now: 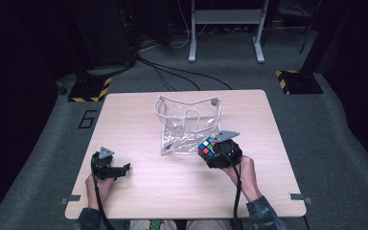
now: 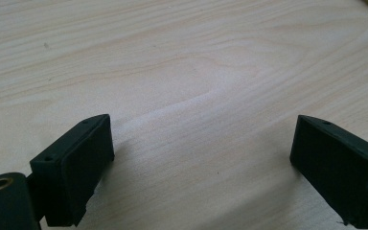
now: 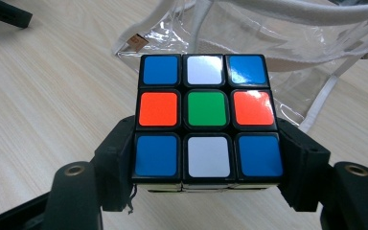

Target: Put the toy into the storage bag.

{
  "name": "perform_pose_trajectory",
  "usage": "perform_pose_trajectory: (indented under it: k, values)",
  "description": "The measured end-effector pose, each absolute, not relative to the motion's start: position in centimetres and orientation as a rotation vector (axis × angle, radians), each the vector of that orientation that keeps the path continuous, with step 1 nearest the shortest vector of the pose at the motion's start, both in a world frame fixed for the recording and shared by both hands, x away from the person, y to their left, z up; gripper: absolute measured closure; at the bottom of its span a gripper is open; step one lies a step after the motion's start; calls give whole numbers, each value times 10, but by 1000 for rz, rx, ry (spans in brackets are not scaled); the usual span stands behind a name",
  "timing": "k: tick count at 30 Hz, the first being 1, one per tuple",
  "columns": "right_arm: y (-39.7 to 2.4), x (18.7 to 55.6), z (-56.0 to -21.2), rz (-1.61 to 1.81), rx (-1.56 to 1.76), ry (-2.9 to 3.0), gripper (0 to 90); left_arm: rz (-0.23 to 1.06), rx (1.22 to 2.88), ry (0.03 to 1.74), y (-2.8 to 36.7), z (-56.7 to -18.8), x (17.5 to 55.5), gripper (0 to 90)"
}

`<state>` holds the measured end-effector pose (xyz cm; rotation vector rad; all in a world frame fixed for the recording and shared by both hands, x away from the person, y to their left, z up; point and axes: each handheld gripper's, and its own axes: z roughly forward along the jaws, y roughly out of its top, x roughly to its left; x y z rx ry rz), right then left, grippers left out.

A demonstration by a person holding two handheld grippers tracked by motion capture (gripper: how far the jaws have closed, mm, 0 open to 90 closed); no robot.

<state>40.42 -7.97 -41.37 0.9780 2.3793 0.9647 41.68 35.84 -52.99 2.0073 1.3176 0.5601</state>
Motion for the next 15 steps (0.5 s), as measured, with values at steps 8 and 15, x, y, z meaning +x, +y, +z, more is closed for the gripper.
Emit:
perform_pose_trajectory:
  k: [8,15]
  values:
    - [-83,405,-407,980,998,2362,334,560,2007,1318,358,-530,417,74]
    - [-89,406,-400,980,1010,2358,334,560,2008,1317,358,-530,417,74]
